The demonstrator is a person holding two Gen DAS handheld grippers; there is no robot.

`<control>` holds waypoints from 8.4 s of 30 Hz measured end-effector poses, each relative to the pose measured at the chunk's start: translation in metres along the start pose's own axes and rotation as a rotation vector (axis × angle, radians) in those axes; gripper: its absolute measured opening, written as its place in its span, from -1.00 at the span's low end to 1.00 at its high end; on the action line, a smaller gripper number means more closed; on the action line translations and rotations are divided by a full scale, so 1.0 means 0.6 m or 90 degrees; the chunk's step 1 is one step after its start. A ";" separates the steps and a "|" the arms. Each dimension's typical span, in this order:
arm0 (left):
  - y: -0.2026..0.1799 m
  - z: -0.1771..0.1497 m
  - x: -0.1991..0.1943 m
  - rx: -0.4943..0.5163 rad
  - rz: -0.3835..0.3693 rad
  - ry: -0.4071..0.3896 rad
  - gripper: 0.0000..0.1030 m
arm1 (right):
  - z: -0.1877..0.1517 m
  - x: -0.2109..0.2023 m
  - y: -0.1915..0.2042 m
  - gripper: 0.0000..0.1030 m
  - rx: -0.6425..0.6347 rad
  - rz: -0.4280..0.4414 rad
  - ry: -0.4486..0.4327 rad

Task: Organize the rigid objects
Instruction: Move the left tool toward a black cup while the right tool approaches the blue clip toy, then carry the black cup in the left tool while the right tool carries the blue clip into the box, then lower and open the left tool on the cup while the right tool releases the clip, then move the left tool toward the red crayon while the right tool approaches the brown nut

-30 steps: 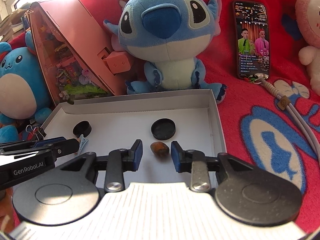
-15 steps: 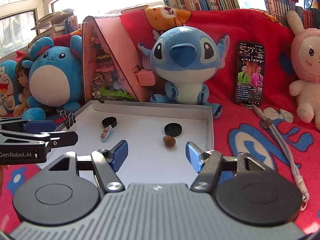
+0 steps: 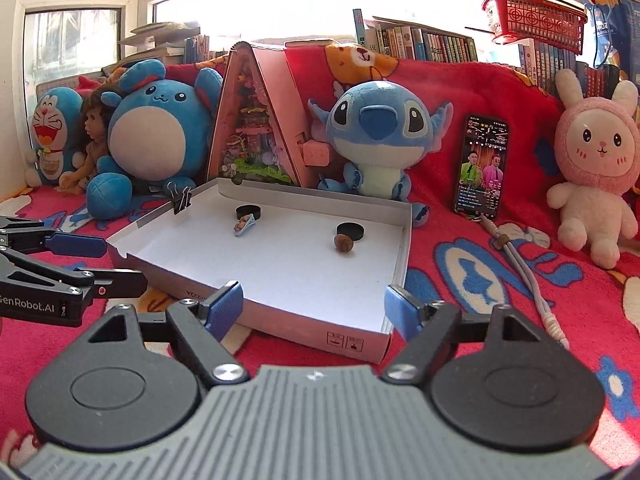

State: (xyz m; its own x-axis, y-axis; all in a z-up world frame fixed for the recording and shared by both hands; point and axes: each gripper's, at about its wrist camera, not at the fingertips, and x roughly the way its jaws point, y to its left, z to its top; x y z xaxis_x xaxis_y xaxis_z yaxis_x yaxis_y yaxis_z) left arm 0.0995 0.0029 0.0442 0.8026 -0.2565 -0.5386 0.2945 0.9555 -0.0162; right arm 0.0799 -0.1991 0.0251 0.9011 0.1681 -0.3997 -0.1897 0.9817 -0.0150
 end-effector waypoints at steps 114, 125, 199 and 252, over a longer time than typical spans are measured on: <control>0.015 0.080 0.035 -0.070 0.031 -0.042 -0.41 | 0.019 0.019 -0.020 -0.15 0.114 -0.020 -0.027; 0.033 0.116 0.139 -0.088 0.017 0.020 -0.41 | 0.058 0.089 -0.032 -0.15 0.128 -0.017 0.002; 0.036 0.092 0.099 -0.020 -0.008 0.021 0.27 | 0.062 0.125 -0.045 0.41 0.157 0.035 0.088; -0.022 -0.095 -0.057 -0.007 -0.053 0.079 -0.09 | -0.105 -0.053 0.020 0.54 -0.013 0.027 0.082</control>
State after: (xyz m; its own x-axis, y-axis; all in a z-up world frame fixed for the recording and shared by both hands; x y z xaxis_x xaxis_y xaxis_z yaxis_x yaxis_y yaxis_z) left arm 0.0383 0.0072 0.0150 0.7053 -0.3164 -0.6344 0.3515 0.9332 -0.0746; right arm 0.0246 -0.1982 -0.0203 0.8346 0.1946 -0.5154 -0.2351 0.9719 -0.0139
